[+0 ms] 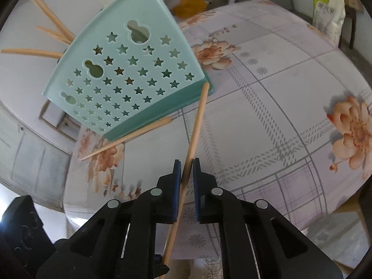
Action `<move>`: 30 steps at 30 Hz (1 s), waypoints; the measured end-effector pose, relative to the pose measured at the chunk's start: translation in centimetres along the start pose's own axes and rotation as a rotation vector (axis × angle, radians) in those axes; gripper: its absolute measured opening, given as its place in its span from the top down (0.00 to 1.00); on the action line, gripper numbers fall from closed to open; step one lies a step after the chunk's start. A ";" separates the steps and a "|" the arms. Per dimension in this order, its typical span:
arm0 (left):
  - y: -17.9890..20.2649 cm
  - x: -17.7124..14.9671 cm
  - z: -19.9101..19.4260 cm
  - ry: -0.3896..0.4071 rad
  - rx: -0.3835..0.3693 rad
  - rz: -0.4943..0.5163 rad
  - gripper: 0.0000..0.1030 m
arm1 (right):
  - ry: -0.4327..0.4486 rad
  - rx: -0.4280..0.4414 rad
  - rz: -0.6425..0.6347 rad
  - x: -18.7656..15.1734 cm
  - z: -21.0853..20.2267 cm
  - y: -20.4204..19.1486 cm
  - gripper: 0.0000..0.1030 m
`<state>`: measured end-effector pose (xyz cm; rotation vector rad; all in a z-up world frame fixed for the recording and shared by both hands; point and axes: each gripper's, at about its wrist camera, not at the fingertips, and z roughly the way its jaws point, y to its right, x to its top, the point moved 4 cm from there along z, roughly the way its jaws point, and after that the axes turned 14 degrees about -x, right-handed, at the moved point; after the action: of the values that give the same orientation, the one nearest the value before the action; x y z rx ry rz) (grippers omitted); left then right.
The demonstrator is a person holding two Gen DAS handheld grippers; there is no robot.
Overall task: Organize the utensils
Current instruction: 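Close the left tool on a wooden chopstick while the right tool grasps another chopstick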
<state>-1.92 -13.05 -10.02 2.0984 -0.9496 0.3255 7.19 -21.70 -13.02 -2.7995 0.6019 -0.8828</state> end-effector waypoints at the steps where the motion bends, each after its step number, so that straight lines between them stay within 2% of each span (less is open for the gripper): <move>1: 0.2 0.1 -0.2 0.008 -0.007 0.010 0.93 | 0.005 -0.008 -0.010 -0.1 -0.1 -0.1 0.93; 5: 0.4 1.1 -1.7 0.067 0.003 0.069 0.93 | 0.004 -0.010 -0.006 -0.2 -0.2 0.1 0.94; 9: -1.4 2.6 -4.6 0.148 0.146 0.120 0.91 | -0.011 0.010 0.023 -0.6 -0.5 1.0 0.96; 13: -5.0 3.9 -7.2 0.180 0.346 0.117 0.87 | -0.017 0.023 0.042 -0.8 -0.8 1.6 0.96; 15: -6.3 4.1 -8.2 0.189 0.389 0.113 0.84 | -0.019 0.023 0.042 -0.9 -0.8 1.6 0.96; 17: -7.4 4.4 -8.7 0.189 0.428 0.115 0.74 | -0.028 0.028 0.040 -1.0 -1.0 1.7 0.96; 20: -9.0 5.0 -8.8 0.160 0.506 0.157 0.69 | -0.040 0.036 0.034 -1.2 -1.2 1.9 0.96; 24: -10.5 5.3 -8.5 0.101 0.552 0.235 0.67 | -0.051 0.046 0.035 -1.4 -1.2 2.1 0.96; 26: -11.8 5.3 -7.9 0.043 0.546 0.251 0.66 | -0.052 0.049 0.038 -1.4 -1.1 2.1 0.96; 30: -12.7 5.4 -8.2 0.030 0.502 0.250 0.65 | -0.051 0.056 0.042 -1.5 -1.1 2.2 0.96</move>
<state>11.60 -4.56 -9.05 2.4086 -1.2095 0.7906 4.69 -23.07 -13.48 -2.7402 0.6162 -0.8044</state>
